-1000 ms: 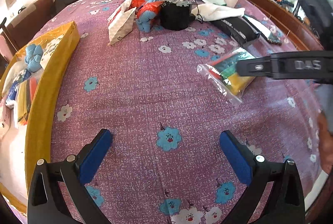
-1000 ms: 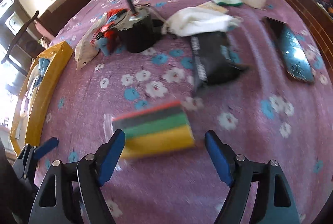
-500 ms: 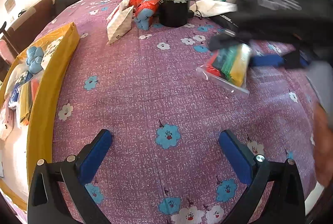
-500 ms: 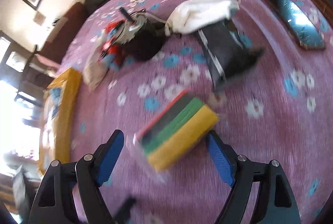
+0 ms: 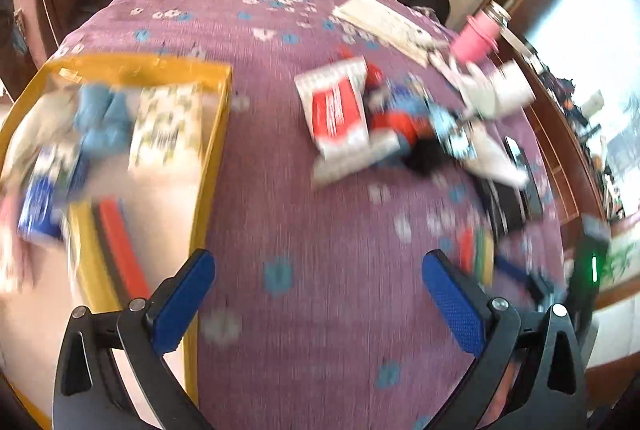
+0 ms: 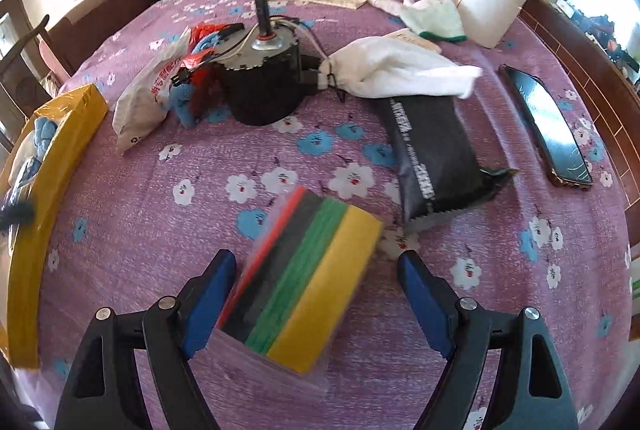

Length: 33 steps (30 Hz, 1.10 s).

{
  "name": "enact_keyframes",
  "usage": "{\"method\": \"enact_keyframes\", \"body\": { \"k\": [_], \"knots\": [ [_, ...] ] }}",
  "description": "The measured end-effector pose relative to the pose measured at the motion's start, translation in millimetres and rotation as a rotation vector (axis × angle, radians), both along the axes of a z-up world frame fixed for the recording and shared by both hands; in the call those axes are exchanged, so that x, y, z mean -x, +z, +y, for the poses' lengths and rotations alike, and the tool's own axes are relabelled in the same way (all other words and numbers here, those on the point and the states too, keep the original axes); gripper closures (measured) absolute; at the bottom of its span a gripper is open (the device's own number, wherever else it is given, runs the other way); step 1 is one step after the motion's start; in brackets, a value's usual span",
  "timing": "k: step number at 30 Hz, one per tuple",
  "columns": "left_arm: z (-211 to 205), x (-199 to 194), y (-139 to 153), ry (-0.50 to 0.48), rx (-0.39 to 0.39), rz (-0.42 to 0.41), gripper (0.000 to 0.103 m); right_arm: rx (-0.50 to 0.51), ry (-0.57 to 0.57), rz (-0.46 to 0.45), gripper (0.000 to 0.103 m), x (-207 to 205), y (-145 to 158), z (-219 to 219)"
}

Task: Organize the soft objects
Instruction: 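Grasp the red-label white tissue pack with the left tool while the right tool holds the sponge bag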

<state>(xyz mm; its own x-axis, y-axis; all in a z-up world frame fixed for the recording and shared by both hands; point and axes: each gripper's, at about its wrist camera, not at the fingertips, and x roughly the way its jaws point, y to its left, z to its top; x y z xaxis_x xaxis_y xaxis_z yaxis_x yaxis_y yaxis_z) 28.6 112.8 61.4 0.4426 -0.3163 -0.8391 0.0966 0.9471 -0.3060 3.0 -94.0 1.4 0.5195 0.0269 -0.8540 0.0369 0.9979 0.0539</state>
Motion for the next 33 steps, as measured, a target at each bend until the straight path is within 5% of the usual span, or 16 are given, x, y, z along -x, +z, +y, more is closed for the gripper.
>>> {"method": "enact_keyframes", "body": {
  "k": [9, 17, 18, 22, 33],
  "knots": [
    [-29, -99, -27, -0.010, -0.044, 0.020, 0.000, -0.094, -0.007, -0.040, 0.017, 14, 2, -25],
    [-48, -126, -36, -0.037, -0.160, 0.009, 0.001, -0.188, -0.019, -0.043, 0.017, 19, 3, -37],
    [-48, -127, -35, -0.038, -0.154, 0.007, 0.004, -0.200, -0.022, -0.042, 0.017, 19, 3, -39],
    [-42, -127, -32, -0.052, -0.152, -0.011, 0.044, -0.195, -0.025, -0.039, 0.017, 21, 5, -36],
    [-44, -73, -16, -0.202, -0.246, -0.110, 0.047, -0.158, -0.022, -0.061, 0.015, 14, 2, -33]
  ]
}}
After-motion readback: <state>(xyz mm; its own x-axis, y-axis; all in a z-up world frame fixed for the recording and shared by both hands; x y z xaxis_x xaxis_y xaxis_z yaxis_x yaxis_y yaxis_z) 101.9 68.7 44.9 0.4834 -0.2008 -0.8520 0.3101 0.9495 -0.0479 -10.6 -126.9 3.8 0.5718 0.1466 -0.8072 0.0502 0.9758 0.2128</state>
